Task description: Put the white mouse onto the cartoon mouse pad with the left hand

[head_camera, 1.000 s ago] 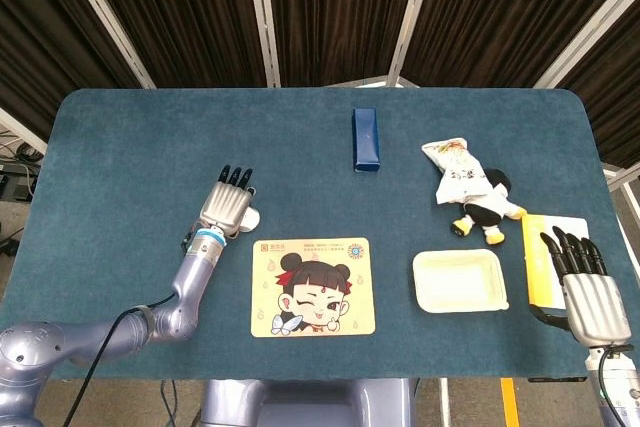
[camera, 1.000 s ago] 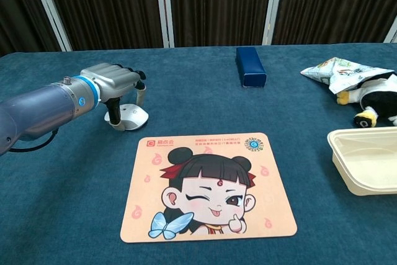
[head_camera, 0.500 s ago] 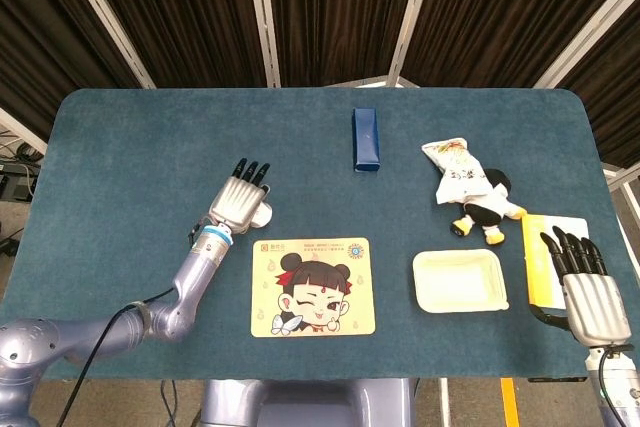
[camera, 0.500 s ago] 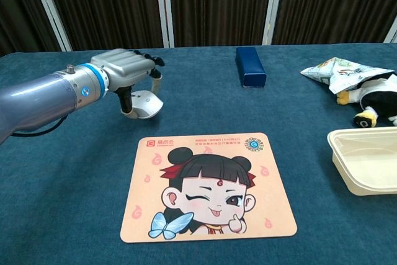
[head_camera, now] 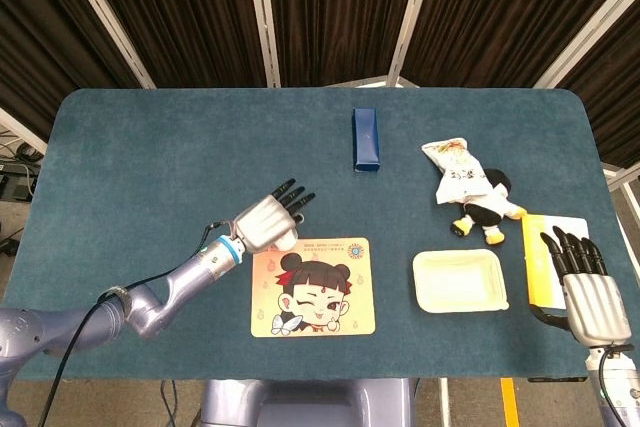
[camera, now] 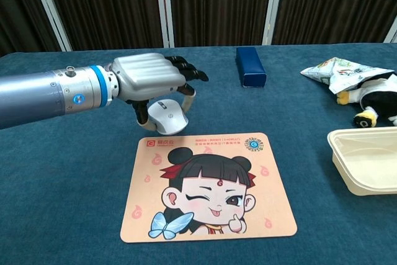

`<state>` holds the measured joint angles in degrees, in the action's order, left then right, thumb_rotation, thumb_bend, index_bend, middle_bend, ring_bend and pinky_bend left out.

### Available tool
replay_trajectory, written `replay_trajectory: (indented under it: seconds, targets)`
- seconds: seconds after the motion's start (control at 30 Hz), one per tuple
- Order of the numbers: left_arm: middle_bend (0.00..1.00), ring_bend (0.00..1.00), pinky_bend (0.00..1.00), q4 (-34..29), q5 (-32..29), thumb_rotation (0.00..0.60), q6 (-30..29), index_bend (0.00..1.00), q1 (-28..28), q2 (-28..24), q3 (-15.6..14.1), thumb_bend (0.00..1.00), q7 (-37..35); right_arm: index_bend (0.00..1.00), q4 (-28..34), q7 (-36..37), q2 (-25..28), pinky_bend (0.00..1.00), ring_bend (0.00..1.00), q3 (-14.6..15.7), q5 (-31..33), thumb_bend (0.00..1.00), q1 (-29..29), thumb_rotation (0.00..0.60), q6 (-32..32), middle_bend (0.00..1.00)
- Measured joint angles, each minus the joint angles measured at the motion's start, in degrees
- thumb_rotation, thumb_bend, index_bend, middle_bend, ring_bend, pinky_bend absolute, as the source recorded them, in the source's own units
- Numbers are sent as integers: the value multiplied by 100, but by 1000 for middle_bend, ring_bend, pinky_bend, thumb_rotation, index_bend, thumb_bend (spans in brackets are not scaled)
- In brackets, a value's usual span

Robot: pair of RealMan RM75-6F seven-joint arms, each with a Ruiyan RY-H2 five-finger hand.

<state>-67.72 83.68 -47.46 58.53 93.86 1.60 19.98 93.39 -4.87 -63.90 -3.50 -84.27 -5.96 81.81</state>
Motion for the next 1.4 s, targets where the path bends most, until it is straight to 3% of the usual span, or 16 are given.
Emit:
replay_trajectory:
  seconds: [0.3,0.6,0.93,1.4]
  targets:
    - [0,0,0,415,1273,600,-333,560,214,32,-599,271,-978,19,3,-1,0,0,0,-2,3,98,-1,600,-1,0]
    - [0,0,0,767,2087,600,-758,561,399,252,-938,273,-1308,20,5,12,7,0,0,1,1,98,-3,600,-8,0]
    - [0,0,0,702,2176,600,-616,538,479,422,-959,273,-1174,20,7,33,18,0,0,6,-5,96,-5,600,-17,0]
    - [0,0,0,492,2026,600,-344,273,443,519,-848,262,-744,20,7,44,22,0,0,8,-6,97,-8,600,-22,0]
